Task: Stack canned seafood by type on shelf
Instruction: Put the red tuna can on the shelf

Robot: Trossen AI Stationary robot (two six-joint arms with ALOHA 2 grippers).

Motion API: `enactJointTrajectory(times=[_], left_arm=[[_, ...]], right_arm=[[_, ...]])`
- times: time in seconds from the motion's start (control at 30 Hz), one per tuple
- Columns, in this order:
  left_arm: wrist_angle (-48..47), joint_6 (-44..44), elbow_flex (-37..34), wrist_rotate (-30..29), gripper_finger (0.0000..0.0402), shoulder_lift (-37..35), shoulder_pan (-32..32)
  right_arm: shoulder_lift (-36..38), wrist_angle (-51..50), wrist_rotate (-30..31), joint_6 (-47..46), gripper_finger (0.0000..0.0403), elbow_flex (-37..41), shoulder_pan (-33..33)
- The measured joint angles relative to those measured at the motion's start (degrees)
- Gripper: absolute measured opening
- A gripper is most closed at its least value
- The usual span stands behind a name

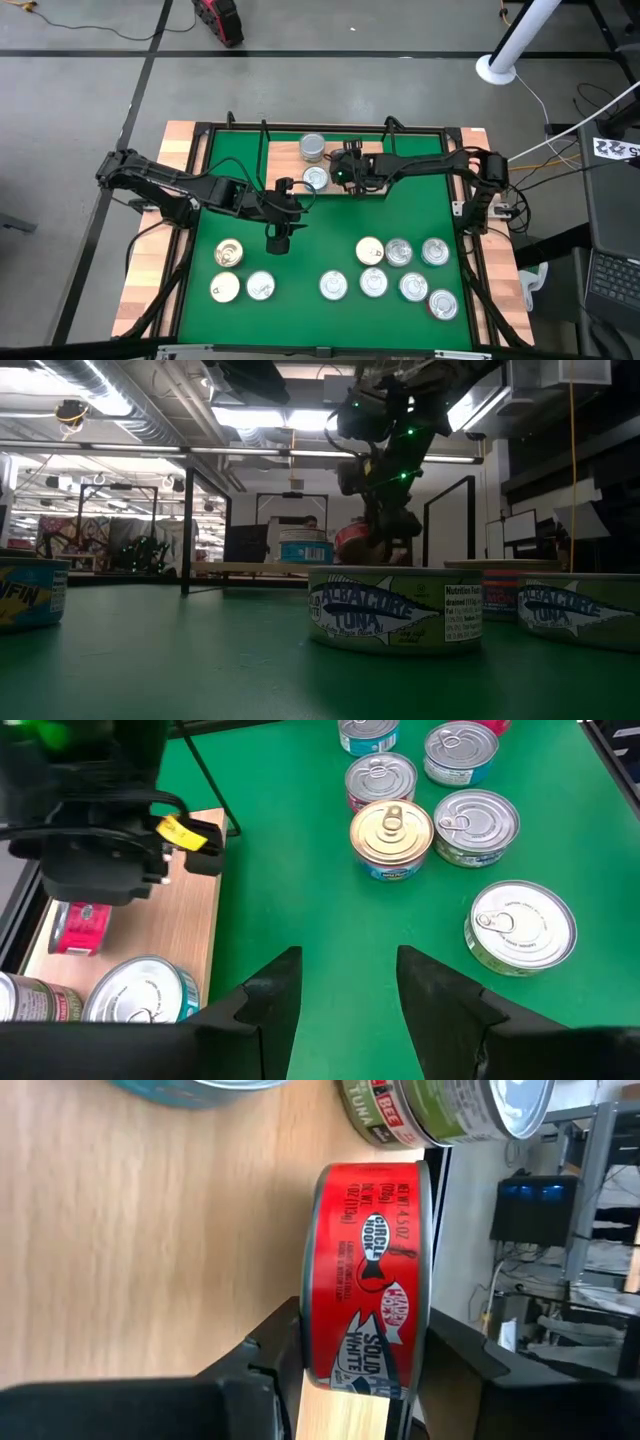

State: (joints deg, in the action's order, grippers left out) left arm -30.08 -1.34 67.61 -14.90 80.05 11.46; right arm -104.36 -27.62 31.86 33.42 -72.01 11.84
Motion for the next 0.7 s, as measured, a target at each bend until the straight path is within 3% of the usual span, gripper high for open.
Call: enactJointTrajectory(times=[0.47,0.7], left_arm=[[0.0,0.1,0.0,0.0,0.0160,0.0,0.0],[0.0,0.1,0.0,0.0,0.0160,0.0,0.0]], right_arm=[[0.0,3.2,-6.0,0.1,0.0145,0.0,2.5],[-0.2,2.1,-6.8,0.1,0.0196,0.1,2.5]])
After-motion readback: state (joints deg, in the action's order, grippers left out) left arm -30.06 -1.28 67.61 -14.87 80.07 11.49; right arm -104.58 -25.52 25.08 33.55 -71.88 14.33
